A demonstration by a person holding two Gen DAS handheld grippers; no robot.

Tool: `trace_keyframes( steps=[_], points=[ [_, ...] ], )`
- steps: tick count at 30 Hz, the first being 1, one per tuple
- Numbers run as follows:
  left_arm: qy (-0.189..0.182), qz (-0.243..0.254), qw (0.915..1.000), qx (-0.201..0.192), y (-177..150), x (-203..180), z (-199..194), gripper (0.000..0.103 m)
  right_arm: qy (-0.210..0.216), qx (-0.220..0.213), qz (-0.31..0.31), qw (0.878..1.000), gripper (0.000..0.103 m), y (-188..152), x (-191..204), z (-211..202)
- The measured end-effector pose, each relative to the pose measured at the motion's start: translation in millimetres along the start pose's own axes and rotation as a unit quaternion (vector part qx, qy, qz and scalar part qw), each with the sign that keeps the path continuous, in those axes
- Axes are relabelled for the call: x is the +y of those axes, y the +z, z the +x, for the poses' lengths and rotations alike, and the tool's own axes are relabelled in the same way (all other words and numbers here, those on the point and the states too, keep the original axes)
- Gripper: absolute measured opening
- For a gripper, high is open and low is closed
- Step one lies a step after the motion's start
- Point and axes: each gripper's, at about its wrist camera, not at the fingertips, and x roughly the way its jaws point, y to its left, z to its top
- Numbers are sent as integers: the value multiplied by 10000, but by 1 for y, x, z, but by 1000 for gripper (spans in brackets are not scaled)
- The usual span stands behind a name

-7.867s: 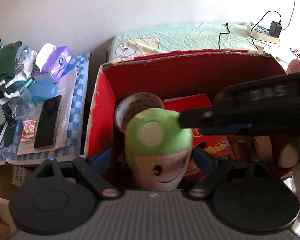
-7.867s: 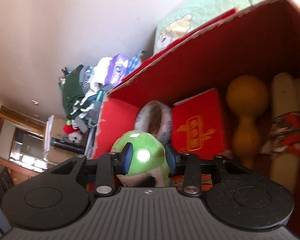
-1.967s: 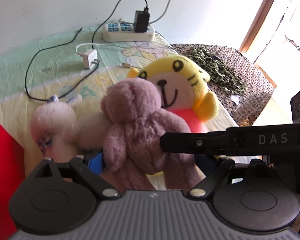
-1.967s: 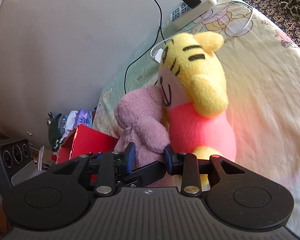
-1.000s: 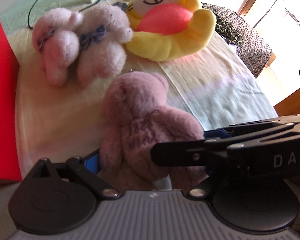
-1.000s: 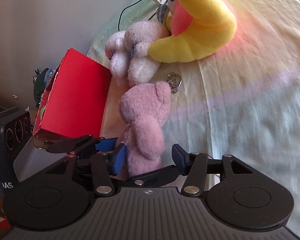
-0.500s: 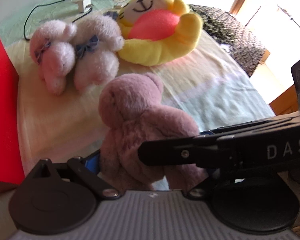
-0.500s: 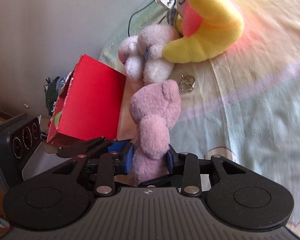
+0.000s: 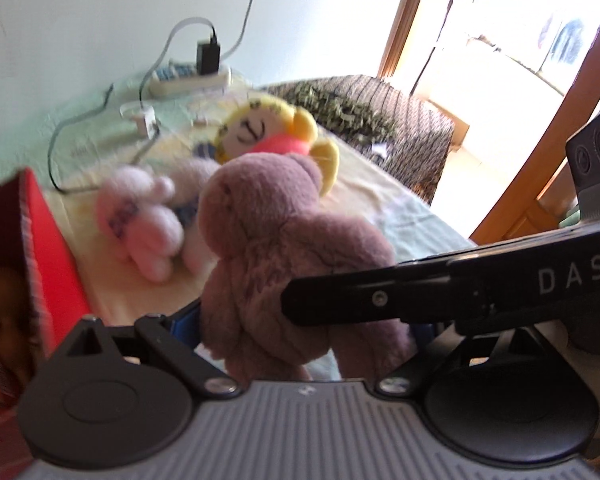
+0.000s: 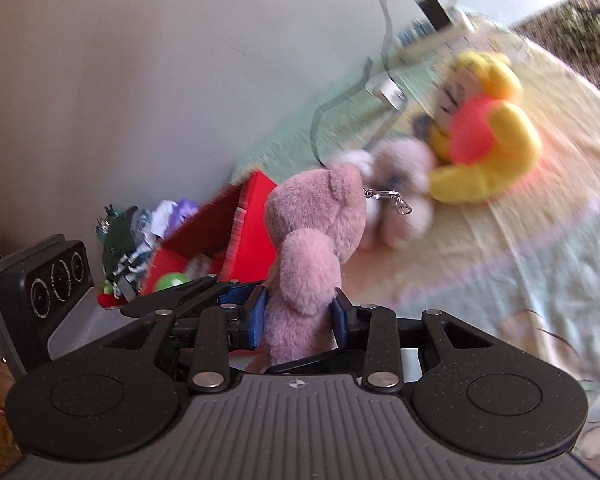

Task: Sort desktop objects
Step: 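Lift the mauve teddy bear and carry it toward the red box, then lower the mauve teddy bear into the red box with both grippers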

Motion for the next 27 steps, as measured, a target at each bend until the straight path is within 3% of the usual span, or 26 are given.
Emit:
trace_keyframes(
  steps=[7,12,20,27],
  points=[
    [-33,56,9975,-703,9,36,-64,94,270,-590,-540,9964,36,8,66,0],
    [177,24,9946,-1020,10,67,-92,94,522,-723,-748,9932,36,14,97,23],
    [570,-348,9900,-1239,0,122,-118,94,775,-469,-1107,9897,36,23,136,78],
    [871,-814,9880,-986,-18,171,-103,94,719,15,-1120,9911,35,19,139,139]
  ],
)
